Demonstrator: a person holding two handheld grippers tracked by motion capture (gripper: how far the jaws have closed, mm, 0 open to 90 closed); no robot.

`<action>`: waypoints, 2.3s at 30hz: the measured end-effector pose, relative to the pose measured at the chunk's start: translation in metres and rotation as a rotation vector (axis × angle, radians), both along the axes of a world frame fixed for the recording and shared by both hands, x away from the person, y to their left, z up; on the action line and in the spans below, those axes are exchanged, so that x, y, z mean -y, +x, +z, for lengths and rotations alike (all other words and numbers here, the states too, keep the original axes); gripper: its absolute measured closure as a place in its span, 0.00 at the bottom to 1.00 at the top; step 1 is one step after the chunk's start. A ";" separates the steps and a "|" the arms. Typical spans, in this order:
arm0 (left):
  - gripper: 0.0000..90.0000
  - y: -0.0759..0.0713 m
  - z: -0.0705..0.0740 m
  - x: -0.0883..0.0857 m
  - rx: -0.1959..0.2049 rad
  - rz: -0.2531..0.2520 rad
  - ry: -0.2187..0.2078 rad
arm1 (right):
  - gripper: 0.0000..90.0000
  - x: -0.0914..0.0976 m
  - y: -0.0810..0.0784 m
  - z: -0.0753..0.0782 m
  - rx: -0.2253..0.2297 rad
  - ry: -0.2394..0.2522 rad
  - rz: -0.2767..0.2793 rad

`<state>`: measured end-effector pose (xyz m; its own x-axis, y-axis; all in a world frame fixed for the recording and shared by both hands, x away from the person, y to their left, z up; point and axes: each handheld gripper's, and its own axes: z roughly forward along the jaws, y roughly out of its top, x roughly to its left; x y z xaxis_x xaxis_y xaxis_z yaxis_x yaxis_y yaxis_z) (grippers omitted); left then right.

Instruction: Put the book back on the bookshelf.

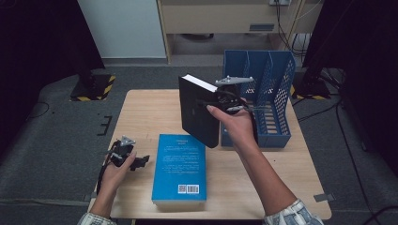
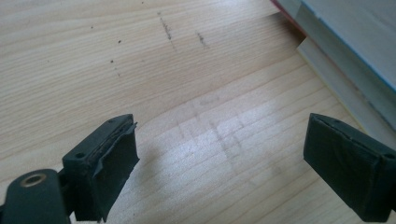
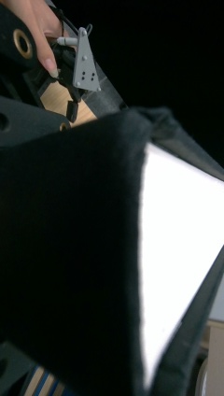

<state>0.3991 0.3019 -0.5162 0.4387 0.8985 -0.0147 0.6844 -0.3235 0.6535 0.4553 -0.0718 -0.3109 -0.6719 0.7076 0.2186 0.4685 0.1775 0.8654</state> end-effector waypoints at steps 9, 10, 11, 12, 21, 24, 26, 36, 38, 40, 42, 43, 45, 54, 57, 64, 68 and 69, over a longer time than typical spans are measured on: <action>0.10 0.000 -0.003 -0.001 -0.013 0.008 0.013 | 0.59 0.027 0.000 0.004 -0.038 0.044 -0.040; 0.10 0.000 -0.003 -0.001 -0.014 0.008 0.012 | 0.59 0.028 0.000 0.004 -0.041 0.045 -0.042; 0.10 0.000 -0.003 -0.001 -0.015 0.008 0.012 | 0.59 0.030 0.001 0.004 -0.041 0.045 -0.048; 0.10 0.000 -0.003 -0.001 -0.015 0.008 0.011 | 0.59 0.031 0.001 0.004 -0.044 0.044 -0.053; 0.10 0.000 -0.005 0.000 -0.024 0.005 0.011 | 0.59 0.041 0.002 -0.001 -0.054 0.042 -0.077; 0.09 0.000 -0.005 0.000 -0.026 0.004 0.013 | 0.59 0.045 0.002 -0.001 -0.056 0.042 -0.086; 0.09 0.000 -0.006 0.000 -0.027 0.005 0.010 | 0.59 0.047 0.002 -0.001 -0.055 0.037 -0.092; 0.09 0.000 -0.007 0.000 -0.039 -0.002 0.020 | 0.59 0.062 0.000 0.000 -0.056 0.058 -0.123; 0.08 0.000 -0.008 0.000 -0.045 0.002 0.024 | 0.59 0.065 -0.001 0.000 -0.055 0.063 -0.130; 0.08 0.001 -0.009 0.000 -0.044 -0.002 0.026 | 0.59 0.069 -0.001 0.001 -0.055 0.067 -0.137; 0.08 0.001 -0.009 0.000 -0.045 -0.001 0.025 | 0.59 0.072 -0.002 0.001 -0.054 0.072 -0.143; 0.08 0.000 -0.009 0.000 -0.045 0.000 0.026 | 0.59 0.074 -0.003 0.001 -0.053 0.074 -0.146; 0.08 0.000 -0.009 0.000 -0.041 -0.001 0.028 | 0.59 0.078 -0.004 0.001 -0.052 0.078 -0.153; 0.03 -0.002 -0.013 -0.001 -0.018 0.013 0.031 | 0.59 0.100 -0.012 -0.003 -0.053 0.090 -0.189; 0.03 -0.003 -0.013 -0.001 -0.014 0.015 0.029 | 0.59 0.110 -0.015 -0.002 -0.051 0.098 -0.210; 0.00 -0.005 -0.016 0.000 0.011 0.015 0.017 | 0.59 0.131 -0.021 0.003 -0.042 0.108 -0.253; 0.00 -0.006 -0.018 -0.002 0.031 0.008 0.004 | 0.59 0.144 -0.024 0.005 -0.038 0.113 -0.282; 0.00 -0.006 -0.018 -0.002 0.033 0.009 0.003 | 0.59 0.146 -0.024 0.006 -0.037 0.112 -0.285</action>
